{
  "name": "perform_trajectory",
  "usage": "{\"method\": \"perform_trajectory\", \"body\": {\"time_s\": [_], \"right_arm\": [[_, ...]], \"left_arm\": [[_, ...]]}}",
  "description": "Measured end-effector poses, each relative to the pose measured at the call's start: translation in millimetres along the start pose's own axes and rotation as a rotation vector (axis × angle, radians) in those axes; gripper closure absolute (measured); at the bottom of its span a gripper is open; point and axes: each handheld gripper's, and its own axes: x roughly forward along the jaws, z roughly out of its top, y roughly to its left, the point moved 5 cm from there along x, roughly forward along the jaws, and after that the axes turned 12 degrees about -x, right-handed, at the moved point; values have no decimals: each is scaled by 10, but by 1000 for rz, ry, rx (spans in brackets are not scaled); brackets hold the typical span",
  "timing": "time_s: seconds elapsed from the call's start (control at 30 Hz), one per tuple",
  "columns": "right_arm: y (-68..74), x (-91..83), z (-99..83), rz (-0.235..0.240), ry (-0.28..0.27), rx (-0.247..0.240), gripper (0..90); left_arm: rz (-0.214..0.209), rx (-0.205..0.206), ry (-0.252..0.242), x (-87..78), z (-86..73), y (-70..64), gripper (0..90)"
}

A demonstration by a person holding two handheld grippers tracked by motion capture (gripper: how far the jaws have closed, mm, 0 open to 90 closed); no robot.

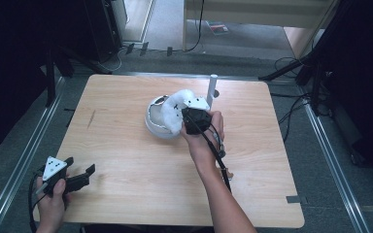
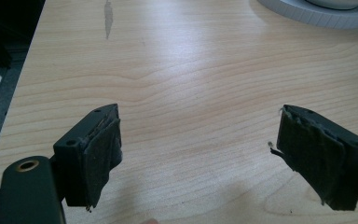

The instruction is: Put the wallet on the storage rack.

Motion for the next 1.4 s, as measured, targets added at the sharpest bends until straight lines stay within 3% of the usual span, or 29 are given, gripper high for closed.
{"method": "perform_trajectory", "body": {"time_s": [0.4,0.83,1.4], "right_arm": [[40,98,8,-23,19,5,787],[53,236,1,11,6,51,752],[133,349,3,24,3,37,722]], "left_arm": [[-2,-1,3,-1,0,1,146],[2,1,6,2,0,4,146],[4,4,9,8,-3,-5,146]]}}
